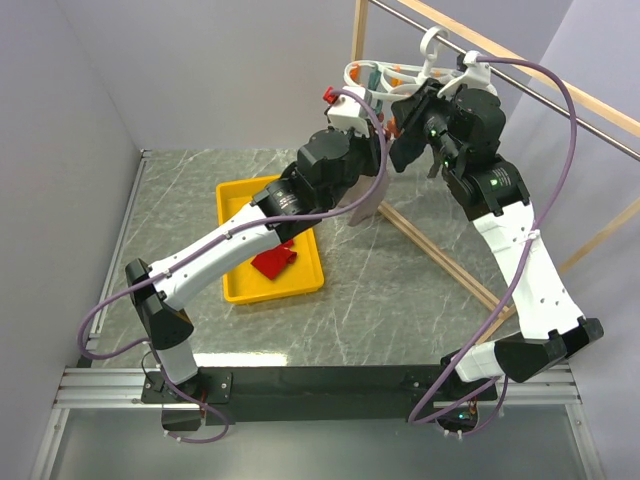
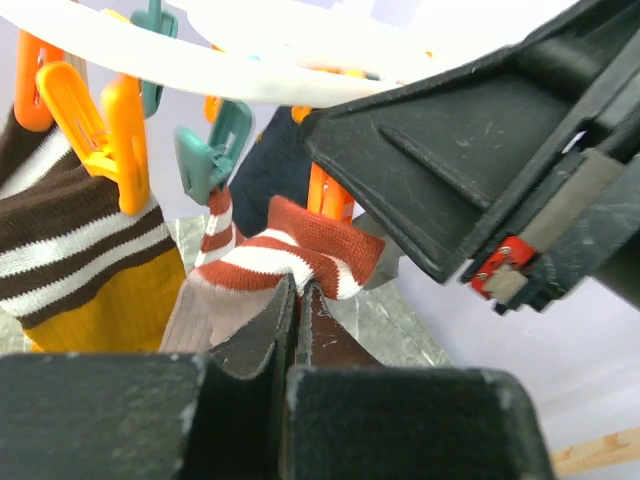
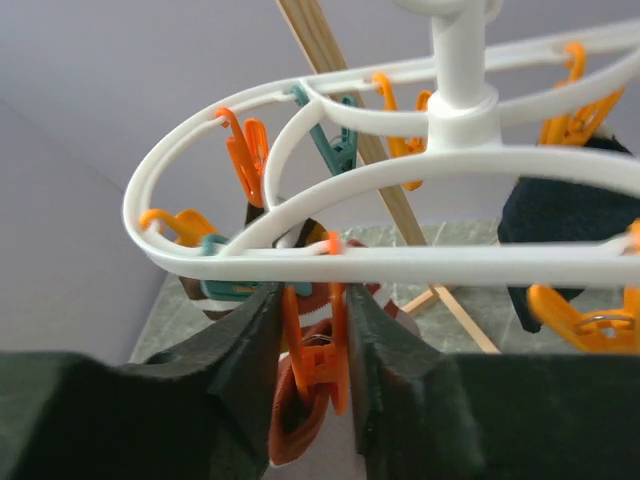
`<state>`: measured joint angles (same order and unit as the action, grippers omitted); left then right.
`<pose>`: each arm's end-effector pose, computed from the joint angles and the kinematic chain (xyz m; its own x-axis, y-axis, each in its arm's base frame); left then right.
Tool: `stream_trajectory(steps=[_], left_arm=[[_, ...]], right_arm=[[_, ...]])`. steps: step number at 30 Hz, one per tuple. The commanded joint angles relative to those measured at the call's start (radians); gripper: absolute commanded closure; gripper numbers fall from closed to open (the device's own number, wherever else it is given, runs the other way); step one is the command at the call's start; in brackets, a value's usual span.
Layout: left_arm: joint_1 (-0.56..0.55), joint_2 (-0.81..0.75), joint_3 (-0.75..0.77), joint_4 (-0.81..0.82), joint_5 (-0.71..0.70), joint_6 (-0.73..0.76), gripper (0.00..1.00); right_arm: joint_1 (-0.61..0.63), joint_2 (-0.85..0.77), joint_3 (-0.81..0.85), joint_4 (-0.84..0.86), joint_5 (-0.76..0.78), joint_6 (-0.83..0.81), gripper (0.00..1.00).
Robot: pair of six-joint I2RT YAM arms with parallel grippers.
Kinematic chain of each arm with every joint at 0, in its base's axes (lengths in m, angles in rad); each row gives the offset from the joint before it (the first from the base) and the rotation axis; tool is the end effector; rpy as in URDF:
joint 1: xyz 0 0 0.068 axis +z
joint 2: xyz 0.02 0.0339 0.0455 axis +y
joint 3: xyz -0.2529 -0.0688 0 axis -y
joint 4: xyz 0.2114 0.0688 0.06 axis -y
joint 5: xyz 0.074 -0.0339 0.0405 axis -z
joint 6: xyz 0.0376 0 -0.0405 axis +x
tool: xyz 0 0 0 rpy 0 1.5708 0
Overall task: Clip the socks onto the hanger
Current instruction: Clamp the sock onto the hanger.
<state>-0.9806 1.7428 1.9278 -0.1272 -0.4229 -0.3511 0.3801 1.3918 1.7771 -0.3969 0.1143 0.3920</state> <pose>0.2177 -0.2973 0.4668 -0.1520 -0.3367 -0.9293 0.5084 0.7797 -0.3656 0.2427 0.0924 0.4961 -0.1103 0.3646 -0.9246 -0.2386 0.8933 0.3808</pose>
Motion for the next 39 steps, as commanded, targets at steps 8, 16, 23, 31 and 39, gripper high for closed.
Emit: stream_trajectory(steps=[8,16,23,31,39], left_arm=[[0.011,-0.029,-0.035,0.049,0.004,-0.035,0.99],[0.082,-0.054,-0.095,0.058,0.047,-0.097,0.99],[0.131,-0.089,-0.148,0.067,0.082,-0.115,0.99],[0.189,-0.063,-0.116,0.012,0.185,-0.094,0.99],[0.232,-0.011,-0.059,-0.015,0.297,-0.058,0.99]], right_arm=[[-0.003,-0.025,0.107,-0.106,-0.004,0.018,0.32],[-0.01,-0.08,0.107,-0.195,0.001,0.016,0.15],[-0.03,-0.138,0.074,-0.238,0.068,-0.016,0.14],[-0.053,-0.172,0.039,-0.266,0.139,-0.047,0.11],[-0.061,-0.195,0.016,-0.286,0.147,-0.067,0.11]])
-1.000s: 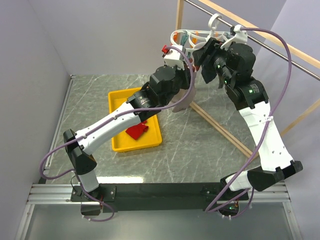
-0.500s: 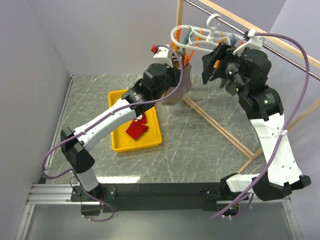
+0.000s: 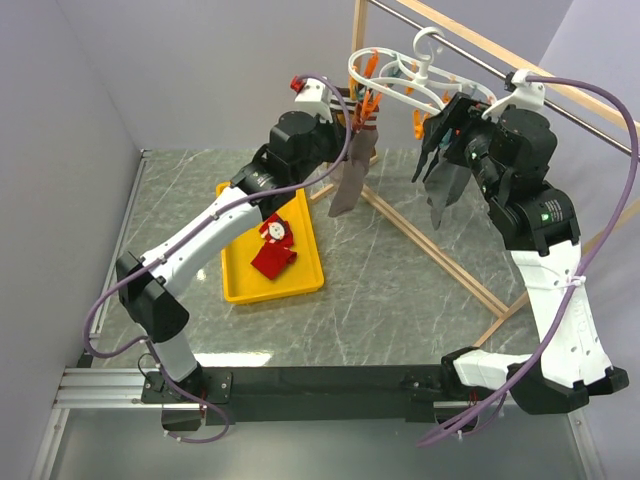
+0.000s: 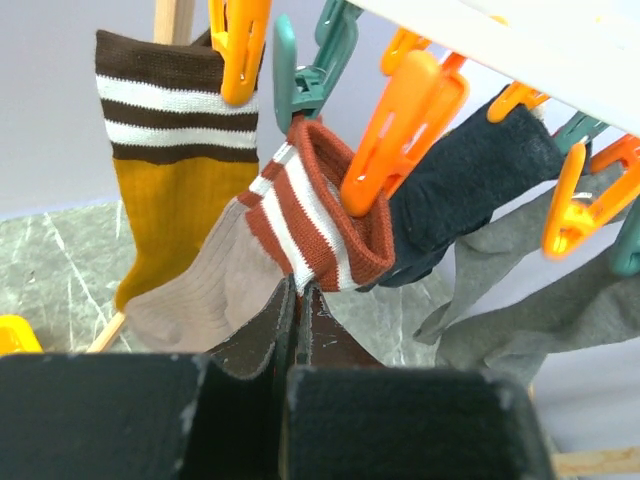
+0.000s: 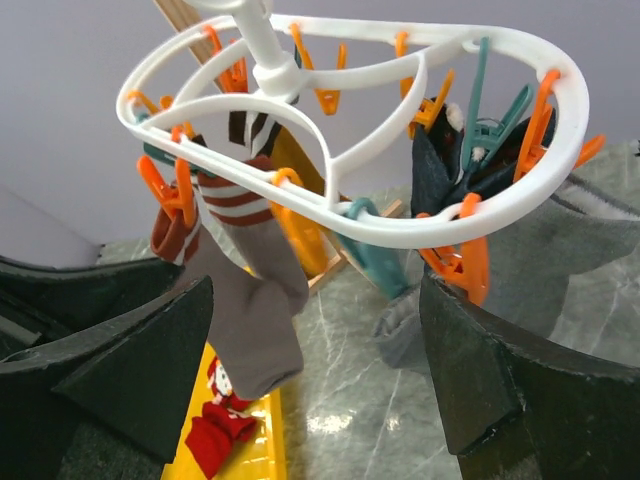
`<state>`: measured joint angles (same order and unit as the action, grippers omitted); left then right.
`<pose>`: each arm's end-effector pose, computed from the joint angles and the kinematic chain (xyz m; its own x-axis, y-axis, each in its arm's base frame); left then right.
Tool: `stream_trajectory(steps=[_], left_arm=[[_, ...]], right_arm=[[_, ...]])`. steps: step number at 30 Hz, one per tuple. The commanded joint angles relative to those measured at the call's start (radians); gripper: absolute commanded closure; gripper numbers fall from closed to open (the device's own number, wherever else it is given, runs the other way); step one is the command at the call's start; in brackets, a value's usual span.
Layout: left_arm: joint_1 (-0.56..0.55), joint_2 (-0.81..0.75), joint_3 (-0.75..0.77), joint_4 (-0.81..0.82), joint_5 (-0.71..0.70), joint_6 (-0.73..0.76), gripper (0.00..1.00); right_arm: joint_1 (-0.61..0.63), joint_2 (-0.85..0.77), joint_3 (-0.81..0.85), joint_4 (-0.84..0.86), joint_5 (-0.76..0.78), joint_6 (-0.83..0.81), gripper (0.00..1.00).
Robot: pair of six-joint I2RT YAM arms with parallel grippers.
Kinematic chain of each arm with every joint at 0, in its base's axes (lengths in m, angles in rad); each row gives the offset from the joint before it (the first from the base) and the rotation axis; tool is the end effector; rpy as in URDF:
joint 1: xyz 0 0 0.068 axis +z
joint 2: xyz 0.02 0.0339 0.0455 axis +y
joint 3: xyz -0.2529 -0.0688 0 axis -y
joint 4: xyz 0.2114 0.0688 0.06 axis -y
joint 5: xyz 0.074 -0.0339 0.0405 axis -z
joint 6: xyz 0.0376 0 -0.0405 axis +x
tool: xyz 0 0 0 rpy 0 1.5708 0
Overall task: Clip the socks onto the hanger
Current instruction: Clamp the sock onto the hanger, then reset both arms
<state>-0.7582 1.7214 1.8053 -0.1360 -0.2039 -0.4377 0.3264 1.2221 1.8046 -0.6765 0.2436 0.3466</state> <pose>0.2770 -0.2518 0.4353 -0.2574 -0.3279 -0.9090 0.4609 0.7851 -0.4137 0.1802 0.0514 0.5072 -0.1121 0.3101 -0.9441 -0.0485 0.9472 0.3169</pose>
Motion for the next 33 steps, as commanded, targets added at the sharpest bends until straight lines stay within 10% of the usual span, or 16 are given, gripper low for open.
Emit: stream_trajectory(steps=[1,6,13,21,33], left_arm=[[0.014,0.009,0.062,-0.001,0.096,0.03,0.97],[0.042,-0.006,0.054,-0.034,0.198,0.019,0.87],[0.14,-0.118,0.017,-0.151,0.354,0.002,0.2],[0.238,-0.322,-0.199,-0.174,0.561,0.05,0.16],[0.382,-0.486,-0.518,-0.087,0.455,-0.114,0.12]], right_arm=[[-0.009,-0.035,-0.017,-0.005,0.014,-0.02,0.1],[-0.009,-0.099,-0.111,0.046,-0.065,-0.02,0.1],[-0.009,-0.105,-0.062,-0.021,-0.066,-0.037,0.08],[-0.007,-0.101,-0.025,-0.052,0.002,-0.063,0.07],[-0.009,-0.271,-0.272,0.09,-0.22,-0.045,0.04]])
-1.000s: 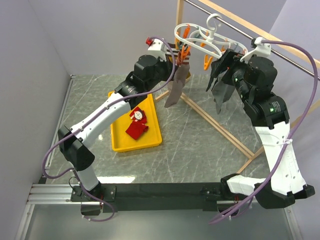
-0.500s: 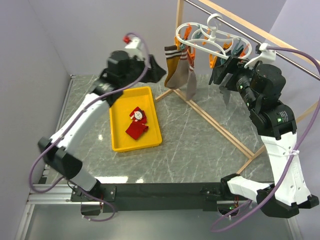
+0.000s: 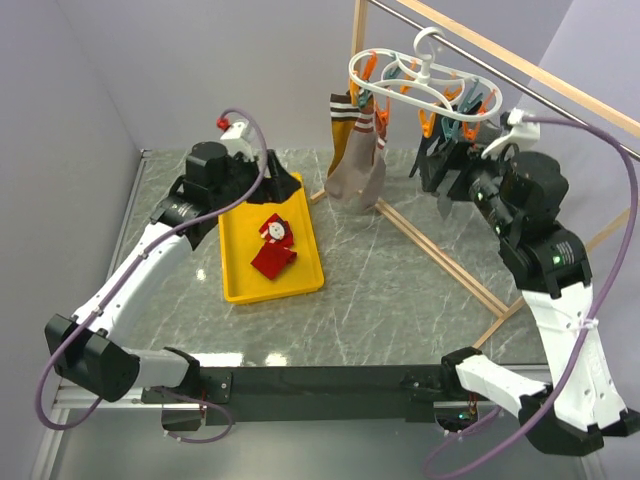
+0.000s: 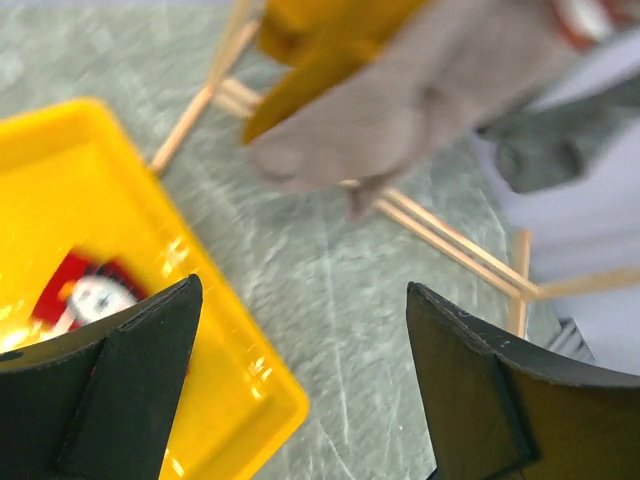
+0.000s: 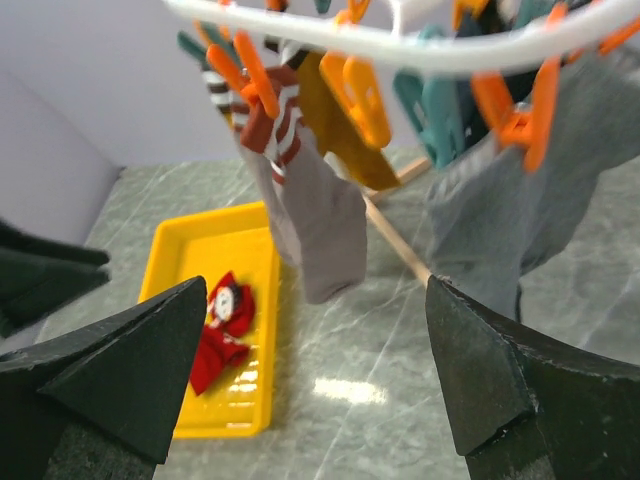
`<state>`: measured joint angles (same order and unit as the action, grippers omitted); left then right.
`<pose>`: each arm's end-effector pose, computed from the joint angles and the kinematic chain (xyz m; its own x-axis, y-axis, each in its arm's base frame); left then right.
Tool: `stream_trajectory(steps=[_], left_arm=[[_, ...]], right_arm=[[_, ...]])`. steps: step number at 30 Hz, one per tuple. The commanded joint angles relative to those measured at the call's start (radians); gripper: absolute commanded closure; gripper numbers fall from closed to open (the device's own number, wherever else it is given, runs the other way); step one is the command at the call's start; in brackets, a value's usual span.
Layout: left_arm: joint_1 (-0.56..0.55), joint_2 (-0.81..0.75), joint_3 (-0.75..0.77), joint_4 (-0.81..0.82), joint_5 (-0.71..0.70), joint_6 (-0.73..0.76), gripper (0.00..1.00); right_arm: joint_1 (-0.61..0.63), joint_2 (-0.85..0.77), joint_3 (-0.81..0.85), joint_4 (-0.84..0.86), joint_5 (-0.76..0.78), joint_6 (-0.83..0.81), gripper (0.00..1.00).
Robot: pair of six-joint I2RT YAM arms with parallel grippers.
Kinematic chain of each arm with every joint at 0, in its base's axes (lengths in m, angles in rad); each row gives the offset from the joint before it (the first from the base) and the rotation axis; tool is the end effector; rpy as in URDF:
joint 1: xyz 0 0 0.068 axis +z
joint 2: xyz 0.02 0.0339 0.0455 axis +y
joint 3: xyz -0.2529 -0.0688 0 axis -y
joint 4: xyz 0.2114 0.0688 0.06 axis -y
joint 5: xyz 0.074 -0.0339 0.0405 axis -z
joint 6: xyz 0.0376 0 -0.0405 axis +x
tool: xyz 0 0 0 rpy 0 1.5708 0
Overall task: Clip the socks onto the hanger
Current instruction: Reset both arms
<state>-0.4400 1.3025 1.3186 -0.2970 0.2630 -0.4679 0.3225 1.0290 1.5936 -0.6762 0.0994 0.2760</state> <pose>0.2395 -0.1236 0.3902 -0.5113 -0.2406 -0.8250 0.4557 0.7380 -0.4977 0.1404 0.0430 0.4816 -0.1621 0.2317 -0.9592 -0.1847 0.9477 0.2602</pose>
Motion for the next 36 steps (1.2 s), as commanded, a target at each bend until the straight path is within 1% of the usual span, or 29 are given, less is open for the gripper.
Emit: stream_trajectory(steps=[1,2,3,4,6,7,8,9,11,12,14,15,17,19,21,23,25,26,27,29,33,35,36], left_arm=[[0.126,-0.077,-0.056,0.082,-0.005,-0.097,0.12],[0.159,-0.092,-0.064,0.085,0.001,-0.106,0.12],[0.215,-0.097,-0.071,0.082,0.007,-0.106,0.12],[0.239,-0.101,-0.07,0.078,0.013,-0.103,0.12],[0.28,-0.103,-0.058,0.052,0.013,-0.069,0.12],[0.3,-0.104,-0.036,0.015,-0.016,-0.054,0.12],[0.307,-0.105,-0.029,0.0,-0.036,-0.02,0.12],[0.316,-0.108,-0.015,-0.033,-0.057,-0.003,0.12],[0.325,-0.118,-0.012,-0.054,-0.065,0.026,0.11],[0.333,-0.127,-0.015,-0.063,-0.068,0.035,0.11],[0.34,-0.161,-0.021,-0.08,-0.077,0.058,0.11],[0.351,-0.173,-0.015,-0.086,-0.08,0.069,0.1],[0.359,-0.192,0.014,-0.126,-0.128,0.092,0.09],[0.365,-0.181,0.086,-0.168,-0.162,0.1,0.07],[0.366,-0.18,0.138,-0.206,-0.156,0.106,0.07],[0.366,-0.186,0.152,-0.217,-0.139,0.084,0.07],[0.366,-0.216,0.127,-0.192,-0.104,0.037,0.07],[0.366,-0.226,0.113,-0.185,-0.088,0.023,0.07],[0.366,-0.235,0.087,-0.165,-0.041,0.012,0.06],[0.366,-0.269,0.053,-0.136,-0.007,-0.003,0.07],[0.359,-0.325,0.005,-0.14,0.008,0.015,0.07],[0.339,-0.367,-0.008,-0.163,-0.019,0.025,0.07],[0.319,-0.385,-0.047,-0.162,-0.021,0.025,0.07]], right_arm=[[-0.003,-0.102,-0.143,0.11,-0.093,0.055,0.04],[-0.005,-0.13,-0.188,0.131,-0.096,0.069,0.04],[-0.003,-0.18,-0.233,0.163,-0.096,0.09,0.04],[-0.003,-0.204,-0.304,0.173,-0.096,0.098,0.04],[-0.003,-0.257,-0.362,0.179,-0.09,0.107,0.04],[-0.005,-0.274,-0.41,0.182,-0.078,0.118,0.04],[-0.003,-0.289,-0.437,0.182,-0.064,0.126,0.04],[-0.003,-0.32,-0.498,0.191,-0.038,0.158,0.04],[-0.002,-0.358,-0.569,0.21,-0.04,0.192,0.04],[-0.002,-0.404,-0.645,0.246,-0.049,0.221,0.04],[-0.002,-0.443,-0.699,0.288,-0.075,0.242,0.03],[-0.002,-0.461,-0.71,0.303,-0.081,0.247,0.03],[-0.003,-0.446,-0.667,0.281,-0.067,0.238,0.03],[-0.003,-0.396,-0.577,0.247,-0.082,0.161,0.03],[-0.002,-0.345,-0.493,0.202,-0.078,0.126,0.03],[-0.002,-0.33,-0.463,0.194,-0.096,0.121,0.02],[-0.003,-0.351,-0.472,0.227,-0.156,0.121,0.02],[-0.005,-0.365,-0.484,0.239,-0.165,0.129,0.02],[-0.002,-0.401,-0.506,0.265,-0.174,0.153,0.02],[-0.002,-0.428,-0.52,0.277,-0.194,0.164,0.02],[-0.002,-0.461,-0.504,0.193,-0.219,0.132,0.02],[-0.002,-0.495,-0.521,0.164,-0.207,0.124,0.02],[-0.002,-0.509,-0.55,0.146,-0.207,0.112,0.02]])
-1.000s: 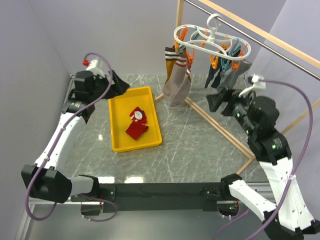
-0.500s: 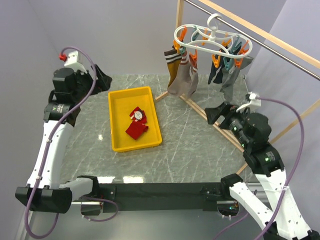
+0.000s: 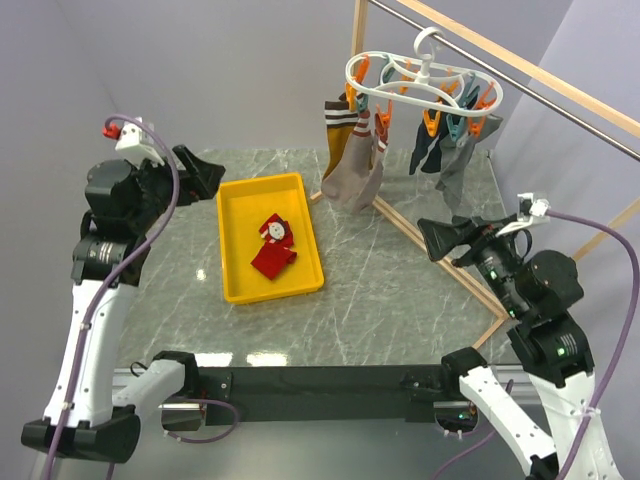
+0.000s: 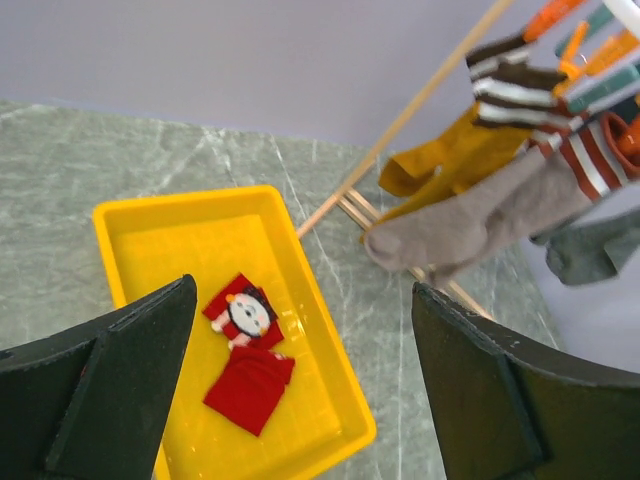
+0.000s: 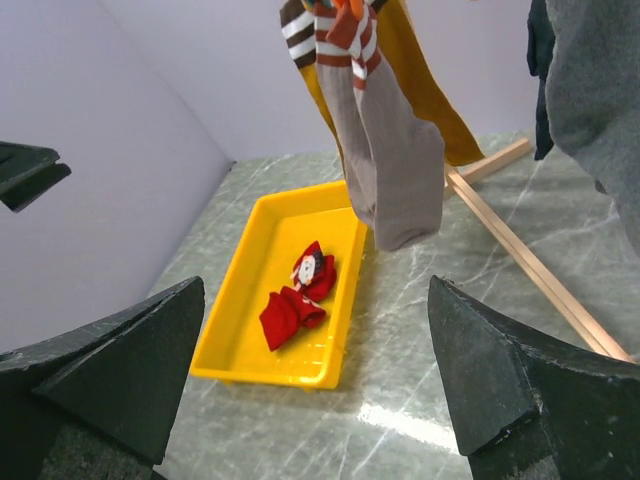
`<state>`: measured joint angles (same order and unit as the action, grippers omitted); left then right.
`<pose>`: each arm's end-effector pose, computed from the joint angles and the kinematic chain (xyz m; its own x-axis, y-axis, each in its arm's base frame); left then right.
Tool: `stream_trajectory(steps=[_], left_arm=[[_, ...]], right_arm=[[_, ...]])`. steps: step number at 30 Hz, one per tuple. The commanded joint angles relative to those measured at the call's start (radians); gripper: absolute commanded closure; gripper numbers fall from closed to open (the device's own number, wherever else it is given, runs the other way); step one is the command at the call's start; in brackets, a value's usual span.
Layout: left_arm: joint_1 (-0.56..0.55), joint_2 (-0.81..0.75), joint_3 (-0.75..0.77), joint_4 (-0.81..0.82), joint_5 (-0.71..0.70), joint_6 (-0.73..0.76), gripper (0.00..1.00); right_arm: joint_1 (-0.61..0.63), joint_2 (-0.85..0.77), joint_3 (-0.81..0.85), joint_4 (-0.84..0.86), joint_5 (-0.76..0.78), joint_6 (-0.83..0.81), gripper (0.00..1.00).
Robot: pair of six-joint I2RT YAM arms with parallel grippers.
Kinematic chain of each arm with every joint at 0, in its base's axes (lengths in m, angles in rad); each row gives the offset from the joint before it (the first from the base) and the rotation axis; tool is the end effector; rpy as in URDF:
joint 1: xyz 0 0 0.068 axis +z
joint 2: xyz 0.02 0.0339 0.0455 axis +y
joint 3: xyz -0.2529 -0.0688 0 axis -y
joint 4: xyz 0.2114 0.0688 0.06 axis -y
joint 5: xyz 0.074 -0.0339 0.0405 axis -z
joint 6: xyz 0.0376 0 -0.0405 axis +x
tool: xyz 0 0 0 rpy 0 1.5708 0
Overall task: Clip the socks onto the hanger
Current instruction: Reset both arms
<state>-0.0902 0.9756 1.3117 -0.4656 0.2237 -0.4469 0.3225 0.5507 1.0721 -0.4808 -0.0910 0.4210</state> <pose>0.1663 -0.0234 0.4350 -0.2486 -0.4006 -0.8819 0.2212 0.8629 -0.4544 0.0646 0.0252 0.4077 -0.1291 0.3860 -0.9134 -0.3824 0.8305 0.4050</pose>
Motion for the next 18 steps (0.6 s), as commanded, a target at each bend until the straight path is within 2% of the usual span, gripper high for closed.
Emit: stream_trajectory(steps=[1,7,11,15,18], left_arm=[[-0.04,-0.099,-0.069,0.013,0.026,-0.001,0.07],[-0.052,-0.25,-0.337,0.106,0.127,-0.075,0.07],[-0.052,-0.373,-0.489,0.156,0.054,-0.116,0.07],[-0.052,-0.462,-0.529,0.124,-0.035,-0.082,0.07],[-0.052,-0.482,-0.525,0.065,-0.047,-0.047,0.06]], right_arm=[[-0.002,-0.047,-0.046,-0.056,-0.015,-0.037,0.02],[-0.003,-0.21,-0.23,-0.029,-0.003,-0.004,0.01],[-0.003,-0.331,-0.392,0.059,0.013,0.053,0.01],[-0.002,-0.385,-0.471,0.058,0.049,0.074,0.01],[-0.002,-0.423,-0.5,0.059,0.077,0.061,0.01]])
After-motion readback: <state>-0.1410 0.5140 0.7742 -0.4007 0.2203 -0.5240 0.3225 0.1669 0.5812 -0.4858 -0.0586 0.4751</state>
